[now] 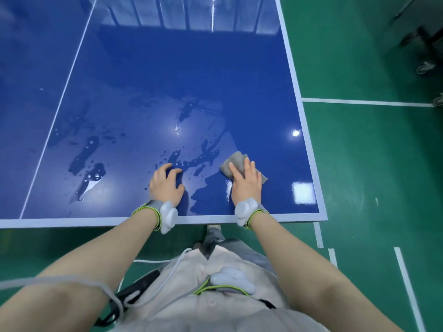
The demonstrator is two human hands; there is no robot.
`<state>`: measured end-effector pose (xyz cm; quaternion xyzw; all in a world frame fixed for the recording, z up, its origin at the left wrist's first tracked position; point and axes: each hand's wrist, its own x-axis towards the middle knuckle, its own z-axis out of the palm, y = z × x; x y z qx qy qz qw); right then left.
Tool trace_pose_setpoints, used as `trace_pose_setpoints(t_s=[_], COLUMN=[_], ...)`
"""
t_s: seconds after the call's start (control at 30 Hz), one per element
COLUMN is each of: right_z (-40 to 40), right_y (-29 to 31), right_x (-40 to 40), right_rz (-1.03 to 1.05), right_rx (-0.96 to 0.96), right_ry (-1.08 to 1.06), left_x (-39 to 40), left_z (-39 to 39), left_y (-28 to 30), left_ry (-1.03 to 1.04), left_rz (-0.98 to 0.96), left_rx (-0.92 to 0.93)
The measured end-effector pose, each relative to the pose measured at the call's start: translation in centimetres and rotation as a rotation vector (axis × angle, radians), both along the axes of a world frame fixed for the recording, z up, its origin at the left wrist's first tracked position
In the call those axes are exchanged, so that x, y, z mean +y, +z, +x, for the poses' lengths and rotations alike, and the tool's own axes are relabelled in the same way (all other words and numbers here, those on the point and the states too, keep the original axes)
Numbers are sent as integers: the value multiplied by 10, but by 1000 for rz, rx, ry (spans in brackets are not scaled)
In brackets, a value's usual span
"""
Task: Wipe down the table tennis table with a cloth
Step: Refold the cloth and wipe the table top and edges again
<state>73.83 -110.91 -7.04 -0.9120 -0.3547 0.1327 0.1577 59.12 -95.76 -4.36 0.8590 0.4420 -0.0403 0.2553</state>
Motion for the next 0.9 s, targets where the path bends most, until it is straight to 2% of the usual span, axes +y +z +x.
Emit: trace_pose_setpoints(t_s=[0.13,0.27,0.33,0.43,0.6,0.67,0.73,0.8,0.9], right_z=[-20,-1,19,44,36,22,18,33,64], right_y=[1,-3,-5,-4,6,7,11,7,9], right_x=[23,28,25,24,56,69,72,68,66], right_rz=[37,29,38,12,-76,-68,-5,29,-38], right_rx=[63,48,19,-9,27,40,-7,-46,-49], right_ry=[371,509,455,208,-71,11,234,367,290], left_x=[6,14,19,26,30,28,26,27,30], left_z=[11,19,22,25,34,39,42,42,36], left_y=[0,0,0,0,-3,-3,-3,-4,-4], left_ry=[16,42,50,71,88,95,97,92,65], left_rz=[-31,-47,-57,-69,-73,-80,-92,-89,-92], left_rx=[0,-6,-4,-8,-12,-18,-24,-23,-15])
